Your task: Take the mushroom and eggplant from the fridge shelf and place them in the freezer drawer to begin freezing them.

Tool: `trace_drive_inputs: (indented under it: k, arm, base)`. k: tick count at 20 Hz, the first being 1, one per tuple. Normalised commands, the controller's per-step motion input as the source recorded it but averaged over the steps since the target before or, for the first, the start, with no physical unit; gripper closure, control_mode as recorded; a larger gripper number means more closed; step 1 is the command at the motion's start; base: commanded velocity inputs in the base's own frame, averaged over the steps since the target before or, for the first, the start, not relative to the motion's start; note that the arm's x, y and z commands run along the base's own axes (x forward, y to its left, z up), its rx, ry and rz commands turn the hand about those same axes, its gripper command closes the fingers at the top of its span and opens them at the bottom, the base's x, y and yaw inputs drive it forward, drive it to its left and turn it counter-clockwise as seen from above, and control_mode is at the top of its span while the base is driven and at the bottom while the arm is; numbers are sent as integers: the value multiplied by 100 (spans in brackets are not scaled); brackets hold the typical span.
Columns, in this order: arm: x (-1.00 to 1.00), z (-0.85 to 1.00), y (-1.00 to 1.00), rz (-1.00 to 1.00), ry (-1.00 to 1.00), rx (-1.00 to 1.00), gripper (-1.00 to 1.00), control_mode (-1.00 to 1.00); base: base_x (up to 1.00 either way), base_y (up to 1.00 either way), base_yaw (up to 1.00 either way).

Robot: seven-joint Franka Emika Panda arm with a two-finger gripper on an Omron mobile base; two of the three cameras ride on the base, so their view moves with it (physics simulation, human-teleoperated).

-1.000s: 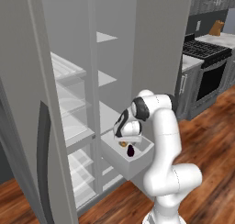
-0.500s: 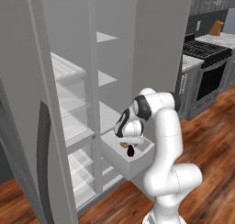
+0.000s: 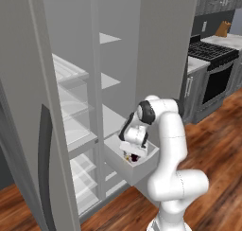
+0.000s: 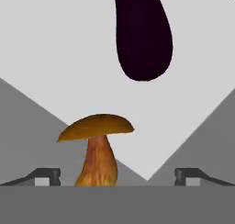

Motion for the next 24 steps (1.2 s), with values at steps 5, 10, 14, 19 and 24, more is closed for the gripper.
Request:
trace_drive_inputs:
  k: [5, 10, 14, 19, 24]
  arm:
    - [14, -18, 0, -7, 3, 15, -100, -100]
    - [17, 5, 7, 0, 1, 0, -100, -100]
    - [-3, 67, 14, -7, -3, 0, -100, -100]
    - [-30, 96, 5, -5, -16, 0, -100, -100]
    - [-96, 91, 0, -2, -36, 0, -100, -100]
  base:
    - [0, 0, 0]
    - [0, 0, 0]
    - [0, 0, 0]
    - [0, 0, 0]
    - [0, 0, 0]
